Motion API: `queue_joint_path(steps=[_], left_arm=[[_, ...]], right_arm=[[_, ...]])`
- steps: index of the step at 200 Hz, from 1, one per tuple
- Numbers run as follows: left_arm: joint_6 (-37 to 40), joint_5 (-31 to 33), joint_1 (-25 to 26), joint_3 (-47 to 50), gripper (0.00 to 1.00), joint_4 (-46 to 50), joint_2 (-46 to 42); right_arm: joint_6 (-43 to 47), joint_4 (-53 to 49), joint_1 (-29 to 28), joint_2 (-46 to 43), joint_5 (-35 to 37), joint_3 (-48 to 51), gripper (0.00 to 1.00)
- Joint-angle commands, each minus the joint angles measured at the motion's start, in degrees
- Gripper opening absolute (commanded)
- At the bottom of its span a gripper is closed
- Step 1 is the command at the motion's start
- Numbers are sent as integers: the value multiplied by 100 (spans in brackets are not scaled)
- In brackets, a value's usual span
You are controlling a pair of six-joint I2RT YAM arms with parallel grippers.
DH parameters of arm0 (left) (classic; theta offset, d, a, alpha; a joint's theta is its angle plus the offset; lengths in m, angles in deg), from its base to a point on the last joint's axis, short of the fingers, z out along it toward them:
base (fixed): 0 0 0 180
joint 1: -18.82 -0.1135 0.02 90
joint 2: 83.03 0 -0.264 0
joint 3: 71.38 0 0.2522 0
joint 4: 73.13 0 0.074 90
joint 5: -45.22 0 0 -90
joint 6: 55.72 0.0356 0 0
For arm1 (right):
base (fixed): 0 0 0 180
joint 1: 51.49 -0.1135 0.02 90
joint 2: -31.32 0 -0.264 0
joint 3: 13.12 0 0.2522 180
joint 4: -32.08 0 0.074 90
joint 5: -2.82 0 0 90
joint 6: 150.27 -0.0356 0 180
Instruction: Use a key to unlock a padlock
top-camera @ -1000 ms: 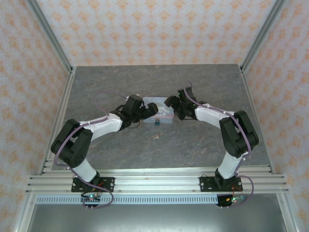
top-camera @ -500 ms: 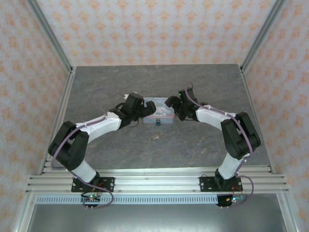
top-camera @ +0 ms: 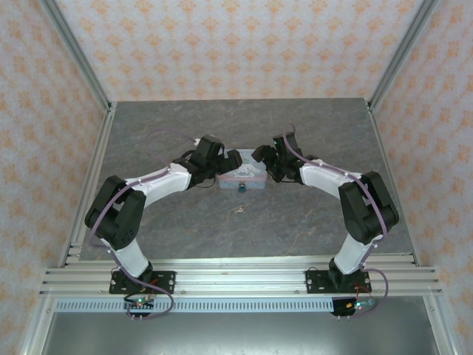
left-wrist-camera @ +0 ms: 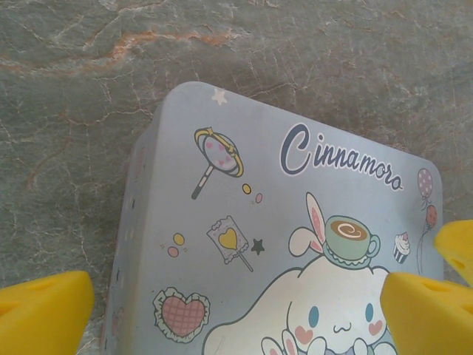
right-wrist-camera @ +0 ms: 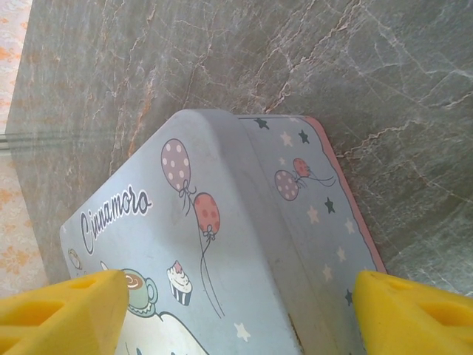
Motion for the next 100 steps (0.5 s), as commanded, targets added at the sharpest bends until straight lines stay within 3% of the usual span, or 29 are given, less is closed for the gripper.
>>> queue_joint_path(steps=[1, 100], left_arm=[[13, -75, 80, 79, 100, -33, -141], [-173, -6, 283, 447, 100, -240, -483]], right_arm=[[-116, 229, -68, -143, -125, 76, 79], [-251, 407, -135, -355, -131, 412, 78]])
